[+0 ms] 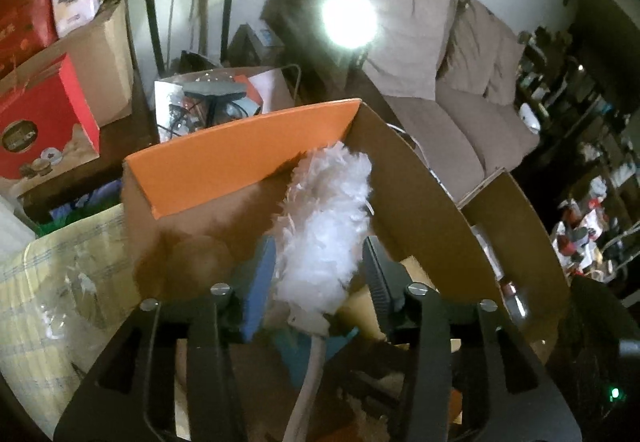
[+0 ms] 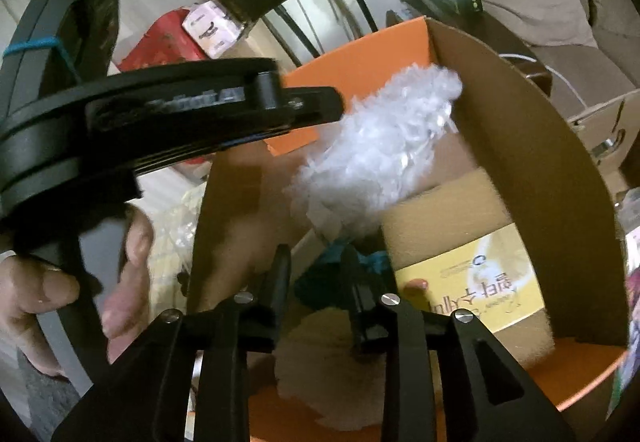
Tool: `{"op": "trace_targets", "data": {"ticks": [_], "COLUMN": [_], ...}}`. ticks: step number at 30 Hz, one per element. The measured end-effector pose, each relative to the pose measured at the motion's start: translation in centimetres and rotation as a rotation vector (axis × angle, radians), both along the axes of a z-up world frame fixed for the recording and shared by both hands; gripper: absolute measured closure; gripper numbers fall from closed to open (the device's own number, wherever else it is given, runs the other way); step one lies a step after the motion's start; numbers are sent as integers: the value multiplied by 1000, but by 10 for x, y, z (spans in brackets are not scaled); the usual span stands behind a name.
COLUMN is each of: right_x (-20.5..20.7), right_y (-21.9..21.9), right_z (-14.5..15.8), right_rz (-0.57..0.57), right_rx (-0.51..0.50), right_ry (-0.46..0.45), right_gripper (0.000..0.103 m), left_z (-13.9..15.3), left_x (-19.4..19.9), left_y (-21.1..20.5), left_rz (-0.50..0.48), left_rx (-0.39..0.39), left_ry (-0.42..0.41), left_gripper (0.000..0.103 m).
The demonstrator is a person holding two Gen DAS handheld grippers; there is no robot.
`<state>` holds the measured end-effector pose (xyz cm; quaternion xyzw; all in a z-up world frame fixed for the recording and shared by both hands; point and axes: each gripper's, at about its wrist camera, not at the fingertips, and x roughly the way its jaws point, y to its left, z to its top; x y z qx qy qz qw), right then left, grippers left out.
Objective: Organize objects
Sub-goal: 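Lower the duster into the orange box and open both tools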
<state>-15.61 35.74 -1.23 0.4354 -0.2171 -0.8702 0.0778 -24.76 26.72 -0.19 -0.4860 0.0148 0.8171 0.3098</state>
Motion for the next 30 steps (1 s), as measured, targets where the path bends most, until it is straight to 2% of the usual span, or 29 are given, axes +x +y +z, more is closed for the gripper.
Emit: {"op": "trace_targets", "data": {"ticks": [2, 7, 10, 18, 23, 25, 30], "right_x": [4, -8, -7, -9, -9, -9, -10], "right_y": [-2, -1, -7, -18, -23, -25, -32], "right_z": [3, 7, 10, 30, 33, 35, 42], "right_rz": [1, 4, 0, 13, 20, 25, 41], "right_rx": [15, 63, 106, 200, 226, 235, 251], "right_ry": [4, 18, 29, 60, 62, 63, 73], "right_gripper": [71, 62, 52, 42, 37, 31, 29], "left_z": [6, 16, 23, 31, 30, 29, 23], "left_x": [4, 12, 17, 26, 30, 32, 38], "left_y": [-9, -27, -40, -78, -102, -112, -135], "left_rz": [8, 14, 39, 99, 153, 174, 205], "left_rx": [4, -11, -32, -35, -25, -19, -9], "left_ry": [19, 44, 92, 126, 141, 145, 136], "left_gripper": [47, 44, 35, 29, 19, 15, 8]}}
